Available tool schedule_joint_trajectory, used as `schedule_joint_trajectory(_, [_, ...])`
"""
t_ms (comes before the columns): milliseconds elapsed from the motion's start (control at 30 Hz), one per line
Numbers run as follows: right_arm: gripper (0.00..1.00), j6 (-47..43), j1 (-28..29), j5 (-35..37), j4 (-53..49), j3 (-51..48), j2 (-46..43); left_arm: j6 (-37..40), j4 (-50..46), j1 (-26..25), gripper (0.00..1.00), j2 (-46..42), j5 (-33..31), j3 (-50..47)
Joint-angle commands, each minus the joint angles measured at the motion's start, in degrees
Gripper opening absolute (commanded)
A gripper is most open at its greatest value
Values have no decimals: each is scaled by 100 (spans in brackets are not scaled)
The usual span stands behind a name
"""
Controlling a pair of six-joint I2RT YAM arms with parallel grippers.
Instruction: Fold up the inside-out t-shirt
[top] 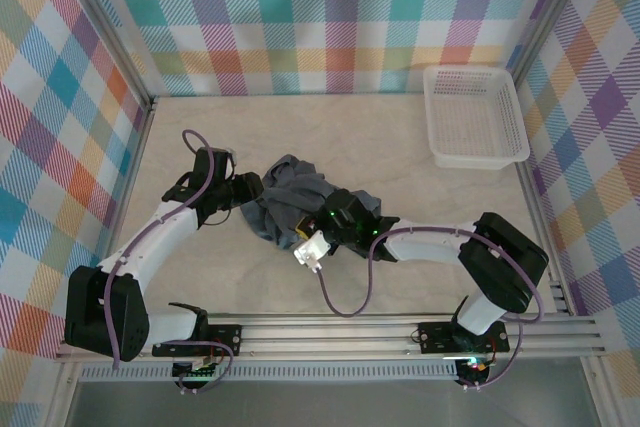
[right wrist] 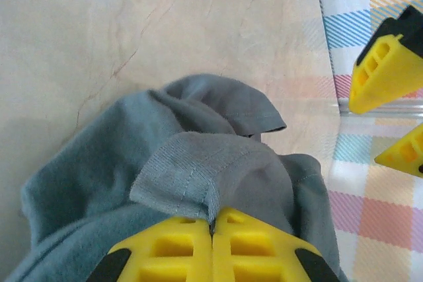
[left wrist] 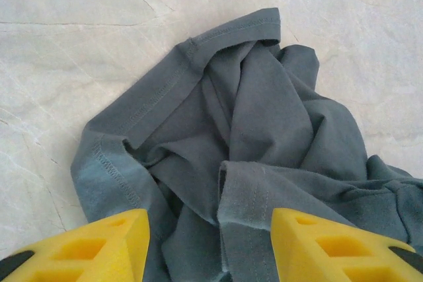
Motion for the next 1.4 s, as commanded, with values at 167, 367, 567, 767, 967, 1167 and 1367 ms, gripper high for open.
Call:
schedule_joint_trajectory(167, [0,3895,-60,1332,132,1077,-1306,-72,-561,359,54,-38,-288,166])
schedule_joint_trajectory(367, [0,6361,-556,2601,-749,1586,-2055,-93,-565,547,58,715,355,319])
schedule_joint_trajectory(567, [0,7442,-609,2065,-1288,1661,-2437,-81,-362,556,61,1527,206,464])
schedule_joint_trajectory(767, [0,7604,-613,1497,-1496,1811,-2498,-153,74,561,57,2326,264,712])
schedule_joint_trajectory(967, [0,8455,-980,2111,-1513,2261,-2662,-154,-121,866,0,2398,348,1270])
schedule_joint_trajectory(1167, [0,10967,-2770,3246,-3430,4351,-2541,-47,-1075,1819,0,1125,323,2720])
schedule_joint_trajectory(1367, [0,11140,-3615,3456,-3734,5273,-2575,-164,-1758,2560,0,303,32,3488])
